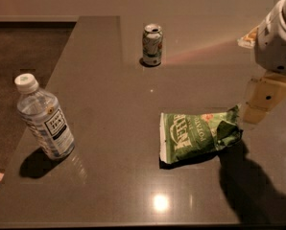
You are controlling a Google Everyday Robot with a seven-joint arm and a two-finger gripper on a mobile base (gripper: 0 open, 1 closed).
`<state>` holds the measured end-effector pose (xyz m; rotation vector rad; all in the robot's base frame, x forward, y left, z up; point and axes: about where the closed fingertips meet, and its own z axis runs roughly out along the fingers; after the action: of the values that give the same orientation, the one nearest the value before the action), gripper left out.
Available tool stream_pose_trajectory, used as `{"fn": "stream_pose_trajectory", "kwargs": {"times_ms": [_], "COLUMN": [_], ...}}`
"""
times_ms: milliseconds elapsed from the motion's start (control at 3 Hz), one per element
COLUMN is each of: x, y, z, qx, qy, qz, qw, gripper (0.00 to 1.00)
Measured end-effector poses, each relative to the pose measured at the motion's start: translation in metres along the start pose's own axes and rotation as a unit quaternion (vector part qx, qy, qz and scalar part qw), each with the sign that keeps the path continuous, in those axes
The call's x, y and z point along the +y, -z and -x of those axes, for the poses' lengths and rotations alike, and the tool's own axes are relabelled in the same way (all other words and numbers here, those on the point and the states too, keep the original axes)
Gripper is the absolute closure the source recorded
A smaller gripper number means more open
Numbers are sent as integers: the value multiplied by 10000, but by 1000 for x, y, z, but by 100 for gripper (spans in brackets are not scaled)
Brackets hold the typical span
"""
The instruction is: Pick green jalapeno chip bag
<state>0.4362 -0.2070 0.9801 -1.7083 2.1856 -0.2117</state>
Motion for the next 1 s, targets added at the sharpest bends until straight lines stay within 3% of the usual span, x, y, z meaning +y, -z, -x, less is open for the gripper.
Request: {"fn": "stream_pose_trajectory", "kwargs": {"times_ms": [333, 1000], "x": [6, 29], "y": [-21, -70], "z": [-6, -17], "qx": [104, 265], "qy": [-12, 24], "qz": [140, 853], "qw": [9998, 9960], "gripper": [0, 0]}}
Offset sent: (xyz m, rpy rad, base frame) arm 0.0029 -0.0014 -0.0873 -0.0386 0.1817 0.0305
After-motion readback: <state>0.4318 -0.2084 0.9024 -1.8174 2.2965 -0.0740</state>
